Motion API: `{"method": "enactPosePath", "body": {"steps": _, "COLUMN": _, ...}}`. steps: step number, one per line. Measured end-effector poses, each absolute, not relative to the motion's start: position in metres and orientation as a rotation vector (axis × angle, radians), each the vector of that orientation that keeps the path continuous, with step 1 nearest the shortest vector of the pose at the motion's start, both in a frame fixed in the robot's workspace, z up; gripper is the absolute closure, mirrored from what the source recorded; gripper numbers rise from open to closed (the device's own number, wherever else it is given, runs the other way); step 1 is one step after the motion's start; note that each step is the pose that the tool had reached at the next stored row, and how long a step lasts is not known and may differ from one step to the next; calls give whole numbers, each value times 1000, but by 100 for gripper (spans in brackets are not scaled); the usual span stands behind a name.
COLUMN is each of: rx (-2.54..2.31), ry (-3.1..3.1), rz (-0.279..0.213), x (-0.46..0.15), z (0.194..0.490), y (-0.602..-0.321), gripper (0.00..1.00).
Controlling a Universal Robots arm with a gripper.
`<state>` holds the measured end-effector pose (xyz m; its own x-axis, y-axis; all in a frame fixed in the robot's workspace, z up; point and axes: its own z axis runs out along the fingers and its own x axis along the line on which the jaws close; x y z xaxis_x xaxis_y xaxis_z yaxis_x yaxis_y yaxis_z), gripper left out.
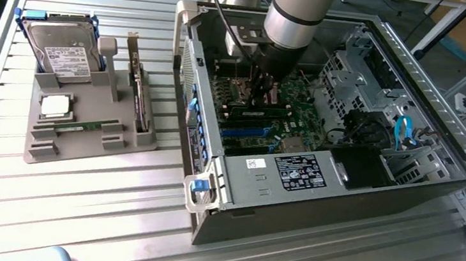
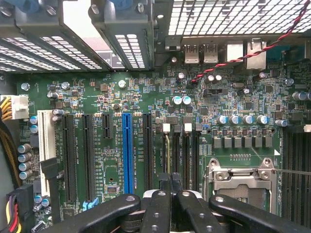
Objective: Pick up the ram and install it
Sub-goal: 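Press down the ram until it locks into place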
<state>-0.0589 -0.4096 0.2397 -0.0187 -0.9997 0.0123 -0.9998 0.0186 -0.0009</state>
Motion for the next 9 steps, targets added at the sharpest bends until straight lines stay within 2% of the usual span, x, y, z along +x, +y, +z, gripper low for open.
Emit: {"method": "enactPosePath", "body": {"steps": 9, "rx": 2195, "ry": -2236, "rz": 14, "x": -59, "z": 238, "y": -410, "gripper": 89}}
